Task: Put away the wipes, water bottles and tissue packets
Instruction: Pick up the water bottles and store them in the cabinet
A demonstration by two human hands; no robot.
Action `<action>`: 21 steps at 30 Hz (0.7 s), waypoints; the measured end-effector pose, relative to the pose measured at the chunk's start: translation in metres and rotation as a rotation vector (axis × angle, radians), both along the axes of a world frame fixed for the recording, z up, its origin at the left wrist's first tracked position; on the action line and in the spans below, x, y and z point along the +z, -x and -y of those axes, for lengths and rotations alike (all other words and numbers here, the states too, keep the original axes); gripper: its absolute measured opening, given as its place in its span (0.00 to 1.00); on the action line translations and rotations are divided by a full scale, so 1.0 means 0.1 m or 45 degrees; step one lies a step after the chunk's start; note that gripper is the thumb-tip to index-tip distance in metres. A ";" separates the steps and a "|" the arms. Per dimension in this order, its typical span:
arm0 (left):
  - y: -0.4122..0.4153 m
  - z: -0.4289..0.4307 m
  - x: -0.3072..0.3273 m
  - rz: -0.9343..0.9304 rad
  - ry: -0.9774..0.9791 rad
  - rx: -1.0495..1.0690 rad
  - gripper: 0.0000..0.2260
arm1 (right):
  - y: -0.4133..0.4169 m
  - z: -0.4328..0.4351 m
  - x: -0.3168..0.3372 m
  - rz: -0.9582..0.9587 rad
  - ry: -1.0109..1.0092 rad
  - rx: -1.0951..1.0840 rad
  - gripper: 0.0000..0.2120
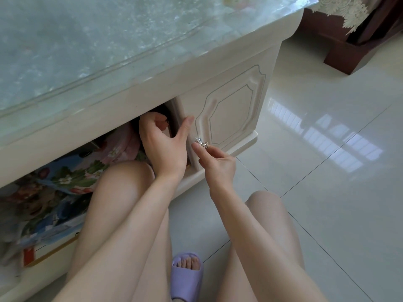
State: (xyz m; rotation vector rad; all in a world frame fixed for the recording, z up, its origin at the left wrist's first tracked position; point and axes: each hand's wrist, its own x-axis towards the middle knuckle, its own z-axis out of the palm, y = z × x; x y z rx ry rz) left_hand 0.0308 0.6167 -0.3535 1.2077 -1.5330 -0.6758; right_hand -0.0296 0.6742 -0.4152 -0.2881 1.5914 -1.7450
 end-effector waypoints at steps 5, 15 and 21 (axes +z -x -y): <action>-0.03 0.06 -0.01 0.018 0.022 -0.012 0.22 | -0.02 0.03 0.00 -0.012 -0.022 -0.016 0.11; -0.04 0.10 0.02 0.019 0.009 -0.008 0.22 | -0.03 0.07 -0.01 -0.019 -0.007 0.003 0.12; -0.05 0.12 0.06 0.038 0.003 -0.011 0.22 | -0.05 0.11 0.00 0.006 -0.012 -0.020 0.13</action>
